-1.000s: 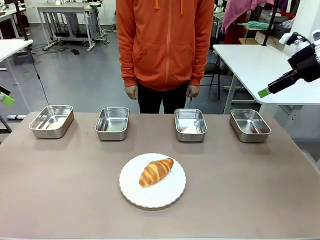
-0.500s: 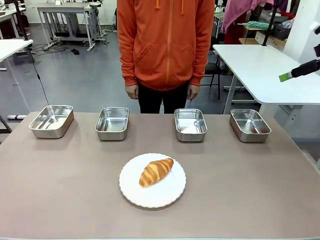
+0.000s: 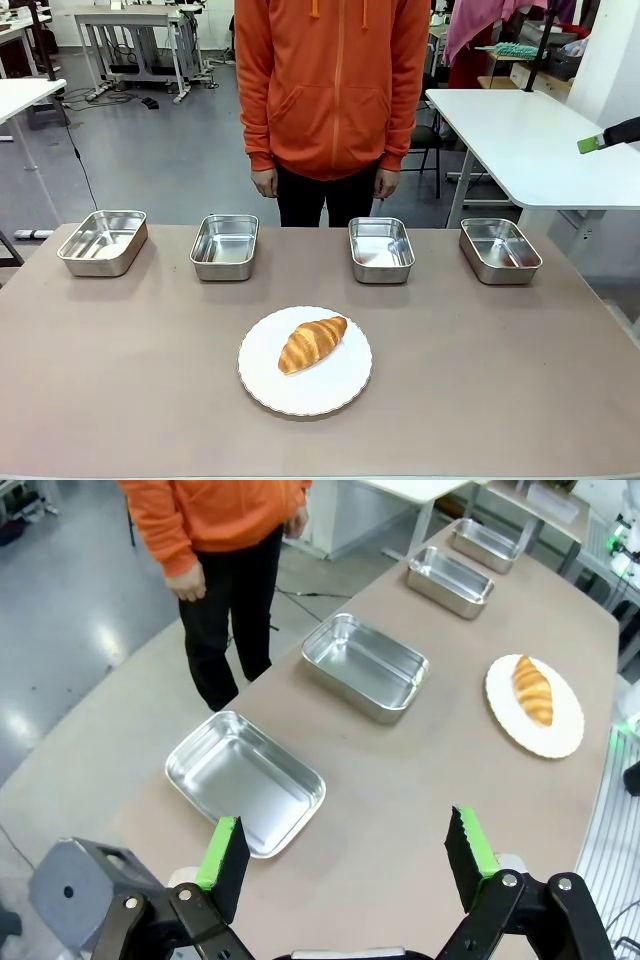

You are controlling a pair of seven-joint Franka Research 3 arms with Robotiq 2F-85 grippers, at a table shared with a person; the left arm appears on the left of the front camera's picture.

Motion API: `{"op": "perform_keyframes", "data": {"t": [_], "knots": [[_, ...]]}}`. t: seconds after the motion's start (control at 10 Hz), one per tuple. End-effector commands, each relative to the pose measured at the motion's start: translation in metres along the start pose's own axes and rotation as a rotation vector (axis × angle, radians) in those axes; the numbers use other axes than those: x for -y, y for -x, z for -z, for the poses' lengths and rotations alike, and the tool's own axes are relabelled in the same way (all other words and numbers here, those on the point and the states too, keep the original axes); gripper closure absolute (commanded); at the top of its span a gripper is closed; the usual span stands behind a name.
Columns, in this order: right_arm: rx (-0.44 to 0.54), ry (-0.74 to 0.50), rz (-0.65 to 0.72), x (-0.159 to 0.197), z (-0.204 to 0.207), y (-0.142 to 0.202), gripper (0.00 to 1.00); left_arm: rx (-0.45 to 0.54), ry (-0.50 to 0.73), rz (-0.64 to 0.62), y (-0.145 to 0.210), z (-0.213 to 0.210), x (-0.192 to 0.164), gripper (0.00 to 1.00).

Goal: Place the bread in the container.
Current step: Place the Butter Roll into the Airtight Container indicated by the human.

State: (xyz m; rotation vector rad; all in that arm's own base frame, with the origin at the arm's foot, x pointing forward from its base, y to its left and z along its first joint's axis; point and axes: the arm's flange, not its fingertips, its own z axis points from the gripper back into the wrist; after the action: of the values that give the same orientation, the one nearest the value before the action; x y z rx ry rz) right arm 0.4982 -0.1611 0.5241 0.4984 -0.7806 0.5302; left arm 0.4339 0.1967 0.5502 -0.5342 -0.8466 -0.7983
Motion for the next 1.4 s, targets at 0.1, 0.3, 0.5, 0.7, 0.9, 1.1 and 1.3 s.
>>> {"op": "perform_keyframes", "data": {"t": [0.1, 0.3, 0.5, 0.7, 0.9, 1.1, 1.3], "knots": [[0.030, -0.022, -0.017, 0.006, 0.003, -0.002, 0.00, -0.006, -0.013, -0.036, -0.007, 0.010, 0.012, 0.00], [0.024, -0.026, -0.014, 0.007, 0.003, -0.002, 0.00, -0.019, -0.010, -0.049, -0.007, 0.016, 0.014, 0.00], [0.016, -0.029, -0.011, 0.008, 0.004, -0.002, 0.00, -0.041, -0.014, -0.061, -0.006, 0.019, 0.015, 0.00], [-0.007, -0.013, 0.008, 0.002, 0.004, 0.002, 0.00, -0.028, 0.005, -0.042, -0.009, 0.018, 0.007, 0.00], [-0.007, -0.013, 0.008, 0.002, 0.004, 0.002, 0.00, -0.028, 0.005, -0.042, -0.009, 0.018, 0.007, 0.00], [-0.007, -0.013, 0.008, 0.002, 0.004, 0.002, 0.00, -0.028, 0.005, -0.042, -0.009, 0.018, 0.007, 0.00], [-0.007, -0.013, 0.008, 0.002, 0.004, 0.002, 0.00, -0.028, 0.005, -0.042, -0.009, 0.018, 0.007, 0.00]]}}
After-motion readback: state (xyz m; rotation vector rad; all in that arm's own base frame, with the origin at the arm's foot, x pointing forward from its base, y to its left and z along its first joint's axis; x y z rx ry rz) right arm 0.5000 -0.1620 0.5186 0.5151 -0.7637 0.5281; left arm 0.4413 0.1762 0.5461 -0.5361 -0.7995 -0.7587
